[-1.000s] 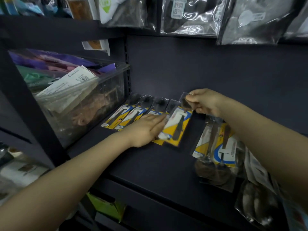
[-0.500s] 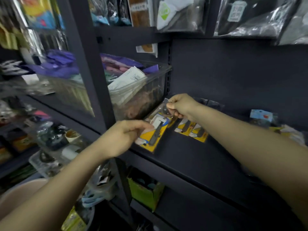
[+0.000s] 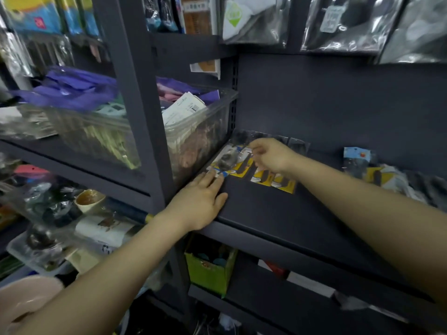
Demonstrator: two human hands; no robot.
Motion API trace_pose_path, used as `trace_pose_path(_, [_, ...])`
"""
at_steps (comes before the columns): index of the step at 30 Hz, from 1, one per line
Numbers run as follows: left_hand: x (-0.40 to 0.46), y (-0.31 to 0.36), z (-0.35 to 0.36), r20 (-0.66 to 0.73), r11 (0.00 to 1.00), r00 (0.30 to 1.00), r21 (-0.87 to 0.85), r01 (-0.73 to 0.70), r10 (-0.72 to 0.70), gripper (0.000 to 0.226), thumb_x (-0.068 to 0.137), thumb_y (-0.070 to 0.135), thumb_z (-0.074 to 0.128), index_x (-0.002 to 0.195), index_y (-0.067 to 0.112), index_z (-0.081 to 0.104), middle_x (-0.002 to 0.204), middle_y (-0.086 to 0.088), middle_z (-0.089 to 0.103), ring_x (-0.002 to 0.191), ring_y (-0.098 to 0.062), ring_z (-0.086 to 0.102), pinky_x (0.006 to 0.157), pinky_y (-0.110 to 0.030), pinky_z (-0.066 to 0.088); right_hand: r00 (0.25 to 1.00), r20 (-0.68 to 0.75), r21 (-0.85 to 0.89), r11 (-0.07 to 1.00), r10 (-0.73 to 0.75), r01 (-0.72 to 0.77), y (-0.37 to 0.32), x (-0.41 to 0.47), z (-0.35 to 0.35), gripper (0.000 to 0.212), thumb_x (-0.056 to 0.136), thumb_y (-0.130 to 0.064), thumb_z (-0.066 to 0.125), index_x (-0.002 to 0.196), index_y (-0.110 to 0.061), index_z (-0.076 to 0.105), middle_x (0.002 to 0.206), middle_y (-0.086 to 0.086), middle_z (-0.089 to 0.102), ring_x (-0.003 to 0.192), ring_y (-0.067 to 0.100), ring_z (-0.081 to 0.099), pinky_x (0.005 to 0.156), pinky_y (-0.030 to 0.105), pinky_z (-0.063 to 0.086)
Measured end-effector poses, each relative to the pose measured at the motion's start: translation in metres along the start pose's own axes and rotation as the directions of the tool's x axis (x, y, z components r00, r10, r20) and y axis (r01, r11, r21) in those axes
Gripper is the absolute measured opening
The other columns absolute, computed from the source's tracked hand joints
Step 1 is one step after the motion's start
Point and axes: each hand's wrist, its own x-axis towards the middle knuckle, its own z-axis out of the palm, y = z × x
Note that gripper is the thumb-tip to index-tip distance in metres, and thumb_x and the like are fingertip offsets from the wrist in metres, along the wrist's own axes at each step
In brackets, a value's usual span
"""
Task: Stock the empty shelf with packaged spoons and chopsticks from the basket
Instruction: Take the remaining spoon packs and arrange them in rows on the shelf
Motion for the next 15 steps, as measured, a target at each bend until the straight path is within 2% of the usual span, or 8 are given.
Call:
trace_pose_path(1, [0.002,0.0,0.001,-0.002,1.0,1.0,-0.012,0.008,-0.008,0.057,0.097,0.037,0.027,0.146,0.013,0.011,0.157,-0.011,0.006,0.144,-0.025,0.007,0.119,-0.033,0.007,1.0,0.015,-0.042,0.999,-0.017,0.018,0.004,-0.01,-0.01,0.031,0.095,-0.004,0.043,0.123,-0.009,0.053,0.116,0.02,0.061,0.082,0.024,0.054,0.069,0.029,0.051])
trace_pose_path(3, [0.006,0.001,0.001,0.001,0.999,0.999,-0.014,0.033,-0.033,0.058,0.097,0.039,0.027,0.146,0.013,0.012,0.157,-0.011,0.006,0.144,-0.026,0.008,0.119,-0.033,0.007,0.995,0.086,-0.167,0.984,-0.055,0.069,0.013,-0.033,-0.032,0.028,0.095,-0.012,0.049,0.121,-0.009,0.058,0.123,0.009,0.062,0.099,0.019,0.059,0.08,0.022,0.044])
trace_pose_path(5, [0.012,0.004,-0.001,-0.002,0.998,0.998,-0.001,0.062,-0.062,0.059,0.096,0.041,0.027,0.146,0.011,0.013,0.156,-0.011,0.008,0.144,-0.027,0.008,0.118,-0.033,0.008,0.978,0.198,-0.368,0.92,-0.061,0.132,0.026,-0.054,-0.055,0.031,0.095,-0.02,0.049,0.123,-0.012,0.058,0.127,0.0,0.06,0.113,0.013,0.056,0.094,0.017,0.04])
trace_pose_path(7, [0.017,0.013,-0.004,-0.031,0.997,0.997,0.029,0.077,-0.076,0.061,0.096,0.042,0.028,0.145,0.009,0.016,0.157,-0.011,0.007,0.144,-0.028,0.006,0.118,-0.034,0.008,0.963,0.268,-0.521,0.843,0.01,0.136,0.043,-0.072,-0.075,0.037,0.095,-0.029,0.046,0.13,-0.018,0.052,0.136,-0.004,0.053,0.125,0.013,0.049,0.108,0.027,0.034])
trace_pose_path(8, [0.019,0.019,-0.005,-0.062,0.998,0.997,0.029,0.054,-0.052,0.06,0.095,0.042,0.03,0.144,0.009,0.018,0.157,-0.01,0.006,0.144,-0.027,0.004,0.117,-0.034,0.008,0.963,0.265,-0.583,0.804,0.049,0.12,0.052,-0.08,-0.082,0.041,0.095,-0.033,0.044,0.133,-0.02,0.048,0.14,-0.004,0.049,0.128,0.013,0.045,0.111,0.03,0.032])
trace_pose_path(12, [0.027,0.064,-0.008,-0.131,0.96,0.964,-0.129,-0.25,0.233,0.052,0.093,0.036,0.042,0.139,0.013,0.033,0.154,-0.006,0.021,0.143,-0.021,0.014,0.115,-0.027,0.012,0.985,0.089,-0.804,0.594,0.149,-0.017,0.093,-0.101,-0.108,0.066,0.089,-0.059,0.034,0.142,-0.02,0.035,0.153,0.0,0.031,0.141,0.018,0.028,0.116,0.034,0.02])
trace_pose_path(13, [0.03,0.078,-0.007,-0.12,0.937,0.948,-0.159,-0.31,0.294,0.05,0.093,0.035,0.043,0.137,0.013,0.037,0.152,-0.006,0.026,0.142,-0.021,0.018,0.114,-0.027,0.014,0.985,0.074,-0.807,0.59,0.158,-0.034,0.103,-0.104,-0.113,0.07,0.086,-0.064,0.032,0.142,-0.024,0.033,0.156,-0.001,0.025,0.143,0.017,0.023,0.118,0.035,0.017])
trace_pose_path(15, [0.04,0.104,-0.005,-0.069,0.907,0.927,-0.191,-0.376,0.37,0.049,0.092,0.036,0.044,0.135,0.013,0.04,0.148,-0.005,0.034,0.139,-0.021,0.026,0.115,-0.031,0.021,0.985,0.057,-0.78,0.623,0.165,-0.06,0.12,-0.106,-0.122,0.061,0.089,-0.058,0.036,0.144,-0.031,0.029,0.158,-0.006,0.016,0.145,0.014,0.014,0.119,0.034,0.011])
